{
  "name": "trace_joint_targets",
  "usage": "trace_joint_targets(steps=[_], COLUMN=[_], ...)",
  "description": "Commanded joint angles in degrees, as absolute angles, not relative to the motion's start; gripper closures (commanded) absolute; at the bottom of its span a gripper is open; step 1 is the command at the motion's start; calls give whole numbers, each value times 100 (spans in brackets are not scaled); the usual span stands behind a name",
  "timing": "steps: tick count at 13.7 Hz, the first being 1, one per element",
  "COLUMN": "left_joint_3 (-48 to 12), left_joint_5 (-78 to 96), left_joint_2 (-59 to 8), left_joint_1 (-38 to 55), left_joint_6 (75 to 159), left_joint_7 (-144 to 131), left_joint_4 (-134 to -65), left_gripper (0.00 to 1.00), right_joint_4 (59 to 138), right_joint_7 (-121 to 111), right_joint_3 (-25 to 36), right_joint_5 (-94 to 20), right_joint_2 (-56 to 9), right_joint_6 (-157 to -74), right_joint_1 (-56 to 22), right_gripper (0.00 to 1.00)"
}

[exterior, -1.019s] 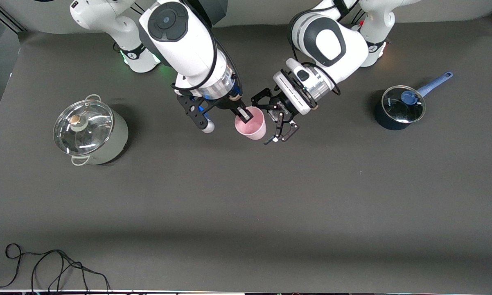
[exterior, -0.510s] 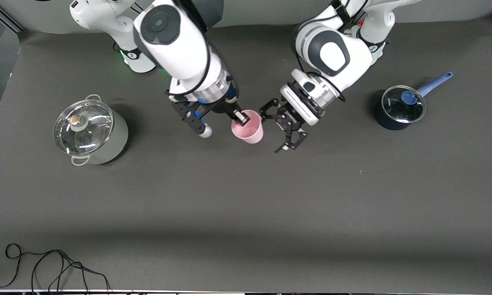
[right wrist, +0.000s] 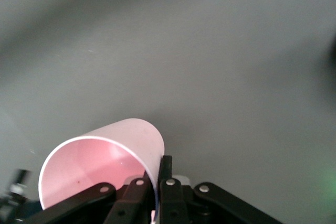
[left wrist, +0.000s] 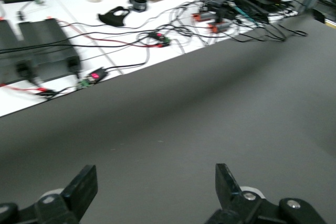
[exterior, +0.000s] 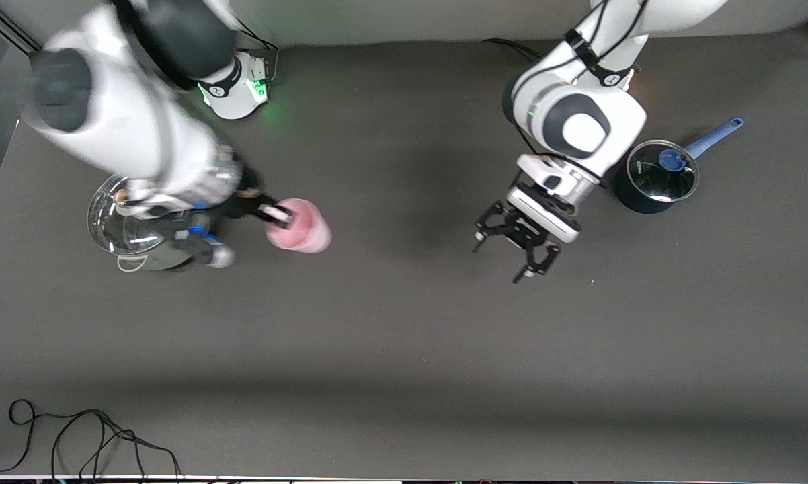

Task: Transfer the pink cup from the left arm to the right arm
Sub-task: 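Carry the cup with the right gripper while the left gripper withdraws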

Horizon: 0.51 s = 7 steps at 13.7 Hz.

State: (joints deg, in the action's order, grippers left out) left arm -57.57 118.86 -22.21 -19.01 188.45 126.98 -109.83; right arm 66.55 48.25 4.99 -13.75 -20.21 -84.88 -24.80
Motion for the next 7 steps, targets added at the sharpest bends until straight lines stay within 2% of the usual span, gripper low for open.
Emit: trace_joint_targets(steps=[1, 4, 7], left_joint_3=[-5853, -5976, -5959], left_joint_5=[11865, 11874, 11892], left_joint_2=[-2293, -2373, -2338], left_joint_1=[-2249, -2338, -2294], left_joint_6=[18809, 18887, 18940], left_joint_7=[12744, 12727, 12359], left_joint_4=[-10995, -10942, -10907], left_gripper=[0, 0, 0], right_joint_4=[6715, 6820, 7363], right_joint_7=[3372, 1938, 934], right_joint_3=[579, 1133, 1169], right_joint_5=[-1283, -960, -273], right_joint_2=[-1645, -1399, -950], right_joint_6=[-7851, -7489, -7584], right_joint_1=[-1927, -1881, -1872], right_gripper=[100, 100, 100])
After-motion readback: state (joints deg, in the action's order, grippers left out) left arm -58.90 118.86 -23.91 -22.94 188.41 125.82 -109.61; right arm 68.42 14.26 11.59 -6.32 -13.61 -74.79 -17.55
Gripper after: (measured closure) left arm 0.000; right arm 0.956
